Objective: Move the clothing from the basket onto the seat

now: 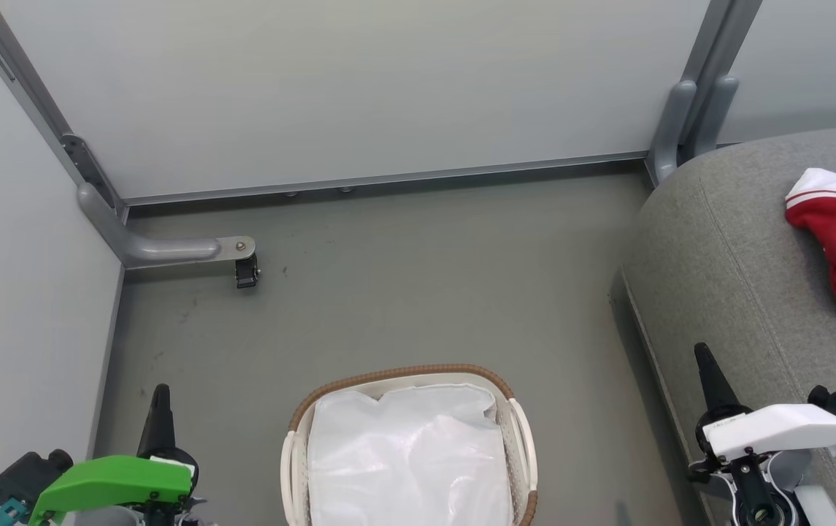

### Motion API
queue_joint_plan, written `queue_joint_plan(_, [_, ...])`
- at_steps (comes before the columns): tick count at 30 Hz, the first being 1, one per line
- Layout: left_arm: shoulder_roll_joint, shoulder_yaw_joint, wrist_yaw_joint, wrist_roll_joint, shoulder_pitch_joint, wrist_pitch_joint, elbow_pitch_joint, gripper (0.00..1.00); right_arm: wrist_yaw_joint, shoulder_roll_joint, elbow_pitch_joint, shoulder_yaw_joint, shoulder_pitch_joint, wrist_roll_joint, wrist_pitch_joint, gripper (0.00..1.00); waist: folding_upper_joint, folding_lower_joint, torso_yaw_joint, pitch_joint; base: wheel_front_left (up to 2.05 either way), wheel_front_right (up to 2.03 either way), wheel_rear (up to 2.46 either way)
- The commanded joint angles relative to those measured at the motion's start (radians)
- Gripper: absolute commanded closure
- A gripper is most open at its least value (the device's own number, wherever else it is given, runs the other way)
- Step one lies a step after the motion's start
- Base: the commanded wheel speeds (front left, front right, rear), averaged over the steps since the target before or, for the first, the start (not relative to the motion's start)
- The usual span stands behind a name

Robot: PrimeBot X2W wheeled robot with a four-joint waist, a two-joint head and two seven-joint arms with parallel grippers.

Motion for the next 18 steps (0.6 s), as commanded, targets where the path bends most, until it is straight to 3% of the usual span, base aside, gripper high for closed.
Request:
queue_joint_plan(1, [0.007,0.006,-0.006,-0.030,-0.028,0.007,-0.014,1.00,0.000,-0.004,-0.015,-0.006,0.002,0.029,0.006,1.00,0.0000,0.0000,0.001,-0.001,0.00,0.00,0.00])
queue_joint_plan(18, [0.008,0.022,-0.012,-0.189,-0.038,0.051,-0.038,1.00,0.000,-0.003,-0.039,-0.026,0.006,0.187,0.050,1.00,0.0000,0.0000,0.013,-0.011,0.00,0.00,0.00])
